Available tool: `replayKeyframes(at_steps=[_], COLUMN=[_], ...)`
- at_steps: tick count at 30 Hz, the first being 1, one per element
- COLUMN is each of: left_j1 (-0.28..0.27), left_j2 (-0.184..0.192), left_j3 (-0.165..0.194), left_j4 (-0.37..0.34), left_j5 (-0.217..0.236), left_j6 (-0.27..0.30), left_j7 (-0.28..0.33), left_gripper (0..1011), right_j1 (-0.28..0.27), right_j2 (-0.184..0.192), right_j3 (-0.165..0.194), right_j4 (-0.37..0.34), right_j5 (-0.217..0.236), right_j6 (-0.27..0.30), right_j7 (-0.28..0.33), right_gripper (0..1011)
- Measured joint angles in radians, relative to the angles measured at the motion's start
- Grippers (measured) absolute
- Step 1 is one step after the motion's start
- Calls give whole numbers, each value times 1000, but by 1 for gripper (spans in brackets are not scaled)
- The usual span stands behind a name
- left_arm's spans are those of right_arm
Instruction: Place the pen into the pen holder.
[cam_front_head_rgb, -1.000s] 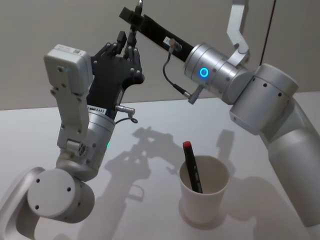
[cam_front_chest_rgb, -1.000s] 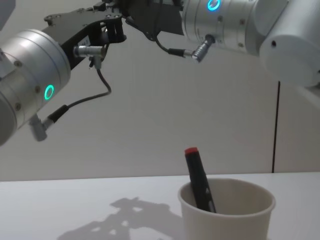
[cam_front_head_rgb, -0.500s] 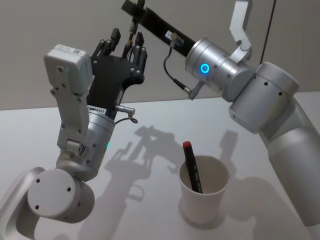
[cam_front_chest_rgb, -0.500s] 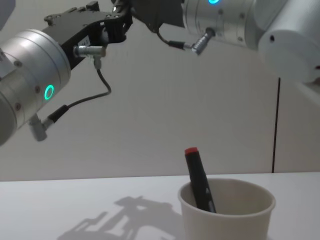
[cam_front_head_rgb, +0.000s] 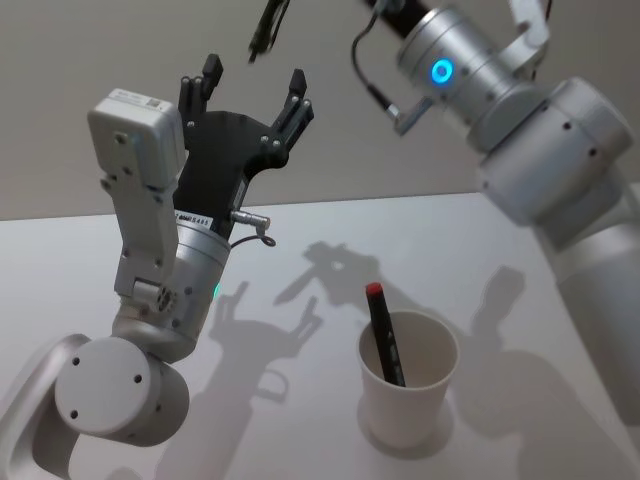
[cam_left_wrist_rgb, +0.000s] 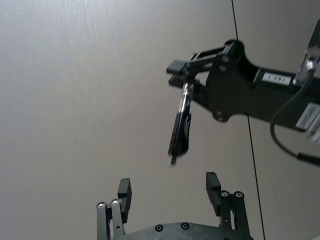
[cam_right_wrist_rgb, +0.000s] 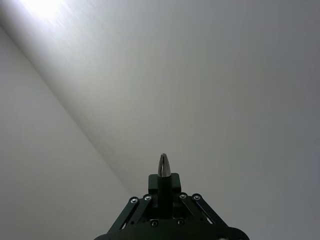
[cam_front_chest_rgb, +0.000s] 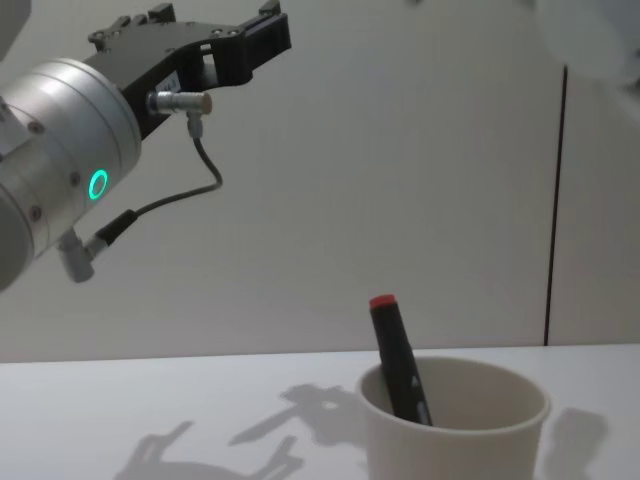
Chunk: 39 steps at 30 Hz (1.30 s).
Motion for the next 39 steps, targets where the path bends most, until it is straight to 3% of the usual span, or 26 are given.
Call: replayKeyframes(at_steps=[2,5,13,22,32,39], left_j1=[0,0,0,0,2,6], left_j2=[0,0,4,39,126,210], left_j3=[0,0,-6,-44,-124,-202], left_j4=[0,0,-3,-34,-97,-141], left_j5=[0,0,9,50,79,86], left_j6=[0,0,0,11,73,129], left_j7=[0,0,4,43,82,102], left_gripper=[965,1001,1001,1001,1001,1001], right_j1=[7,14,14,-15,-79,-135], right_j2=[5,15,44,90,144,180], right_j3=[9,20,36,43,35,18], right_j4=[-14,-33,-78,-135,-200,-248], right_j5=[-1,-13,-74,-176,-305,-406], right_j6=[-14,-31,-51,-49,-32,-22], right_j7=[-4,-13,-46,-103,-175,-220], right_gripper=[125,125,126,125,125,126])
